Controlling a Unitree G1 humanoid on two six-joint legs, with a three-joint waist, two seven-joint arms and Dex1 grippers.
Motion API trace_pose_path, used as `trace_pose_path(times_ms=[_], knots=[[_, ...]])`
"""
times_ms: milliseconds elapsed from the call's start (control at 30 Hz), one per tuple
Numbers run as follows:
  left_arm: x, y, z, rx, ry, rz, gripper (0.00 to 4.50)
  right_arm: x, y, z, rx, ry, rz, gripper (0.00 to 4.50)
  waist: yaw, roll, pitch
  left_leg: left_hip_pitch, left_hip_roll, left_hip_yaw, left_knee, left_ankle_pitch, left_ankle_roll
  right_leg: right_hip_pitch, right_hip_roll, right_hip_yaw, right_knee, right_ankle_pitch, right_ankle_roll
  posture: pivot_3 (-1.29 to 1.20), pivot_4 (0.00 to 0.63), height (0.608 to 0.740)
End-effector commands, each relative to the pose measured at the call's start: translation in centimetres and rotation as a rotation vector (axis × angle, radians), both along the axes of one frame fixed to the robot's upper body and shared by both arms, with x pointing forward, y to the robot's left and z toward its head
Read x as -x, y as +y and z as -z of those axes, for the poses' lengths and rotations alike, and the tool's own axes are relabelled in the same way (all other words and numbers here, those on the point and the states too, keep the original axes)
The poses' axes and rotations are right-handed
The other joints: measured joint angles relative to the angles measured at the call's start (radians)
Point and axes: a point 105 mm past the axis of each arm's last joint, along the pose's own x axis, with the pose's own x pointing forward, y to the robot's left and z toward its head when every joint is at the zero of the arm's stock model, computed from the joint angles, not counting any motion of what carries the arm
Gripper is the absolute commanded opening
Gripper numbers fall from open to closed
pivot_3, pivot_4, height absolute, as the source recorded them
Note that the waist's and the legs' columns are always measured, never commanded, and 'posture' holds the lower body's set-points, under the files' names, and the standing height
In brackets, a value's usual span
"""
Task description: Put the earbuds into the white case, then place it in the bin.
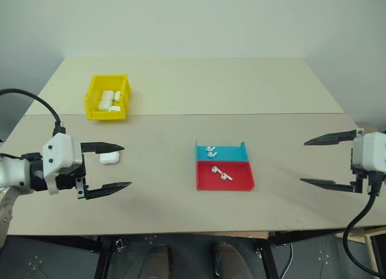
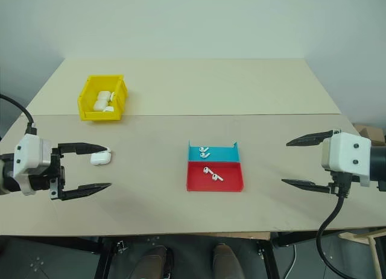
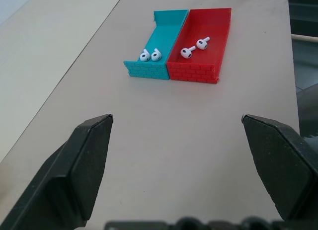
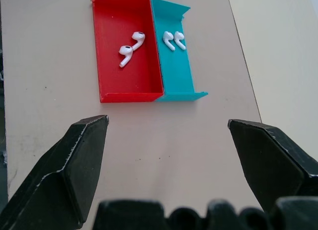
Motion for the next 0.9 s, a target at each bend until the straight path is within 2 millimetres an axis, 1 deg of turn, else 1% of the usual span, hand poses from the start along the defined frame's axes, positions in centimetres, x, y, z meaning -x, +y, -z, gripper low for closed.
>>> trace_pose_path(times_ms=[33,133,233,367,433,467,500,567,667,800,867,900], knots=[[0.4,-0.1,-0.9,-0.022,-0.036,0.012,4.5,0.2,0.1,-0.7,0.037,-0.056,-0.014,4.47,0.0,0.0,0.0,0.0,0.0,0.0,0.0,0.0,0.0,0.0,0.0,0.0,0.0,0.0,0.0,0.0,0.15,0.74],[-0.1,-0.1,-1.1,-0.008,-0.053,-0.027,4.5,0.2,0.1,-0.7,0.035,-0.059,-0.018,4.47,0.0,0.0,0.0,0.0,0.0,0.0,0.0,0.0,0.0,0.0,0.0,0.0,0.0,0.0,0.0,0.0,0.15,0.74],[-0.1,-0.2,-1.0,-0.033,-0.075,-0.042,4.5,0.2,0.1,-0.5,0.041,-0.051,-0.014,4.47,0.0,0.0,0.0,0.0,0.0,0.0,0.0,0.0,0.0,0.0,0.0,0.0,0.0,0.0,0.0,0.0,0.15,0.74],[-0.9,0.1,-0.5,-0.077,-0.133,-0.143,4.5,0.1,-0.2,-0.2,0.053,-0.034,0.017,4.47,-0.001,0.0,0.0,0.0,0.0,0.0,0.0,0.0,0.0,0.0,0.0,0.0,0.0,0.0,0.0,0.0,0.15,0.74],[-1.3,0.3,0.1,-0.135,-0.144,-0.225,4.5,0.1,-0.3,0.0,0.051,-0.01,0.026,4.47,-0.001,0.0,0.0,0.0,0.0,0.0,0.0,0.0,0.0,0.0,0.0,0.0,0.0,0.0,0.0,0.0,0.15,0.74],[-1.7,0.5,0.3,-0.174,-0.194,-0.289,4.5,0.2,-0.3,0.1,0.06,0.007,0.019,4.47,0.0,0.0,0.0,0.0,0.0,0.0,0.0,0.0,0.0,0.0,0.0,0.0,0.0,0.0,0.0,0.0,0.15,0.74],[-1.9,0.6,0.4,-0.207,-0.2,-0.326,4.5,0.3,-0.3,0.2,0.067,0.029,0.012,4.47,0.0,0.0,0.0,0.0,0.0,0.0,0.0,0.0,0.0,0.0,0.0,0.0,0.0,0.0,0.0,0.0,0.15,0.74],[-2.4,0.9,0.5,-0.225,-0.171,-0.41,4.5,0.4,-0.6,0.5,0.087,0.082,0.036,4.47,0.0,0.0,0.0,0.0,0.0,0.0,0.0,0.0,0.0,0.0,0.0,0.001,0.0,0.0,0.0,0.0,0.15,0.74],[-3.5,1.8,0.1,-0.177,-0.109,-0.573,4.5,0.6,-0.2,0.2,0.067,0.083,0.022,4.47,0.003,0.0,0.0,0.0,0.0,0.0,0.0,0.0,0.0,0.0,0.0,0.0,0.001,0.0,0.0,0.0,0.15,0.74],[-5.2,2.8,0.1,-0.198,0.108,-0.806,4.5,-0.3,-0.7,0.7,0.069,0.085,0.12,4.47,0.005,-0.001,0.0,0.001,-0.001,-0.002,0.0,0.0,0.0,0.001,0.0,0.0,0.001,0.0,0.001,0.0,0.15,0.74],[-6.4,3.0,-0.3,-0.147,0.199,-0.949,4.5,-0.3,-0.8,1.2,0.078,0.092,0.139,4.47,0.003,-0.001,0.0,0.0,-0.002,-0.002,0.001,0.0,0.0,0.001,0.0,0.0,0.001,0.001,0.002,0.0,0.15,0.74],[-6.8,3.0,-0.4,-0.133,0.226,-0.987,4.5,-0.3,-0.8,1.4,0.082,0.094,0.144,4.47,0.004,-0.001,0.0,0.001,-0.002,-0.002,0.001,0.0,0.0,0.002,0.0,0.001,0.001,0.0,0.003,0.0,0.15,0.74]])
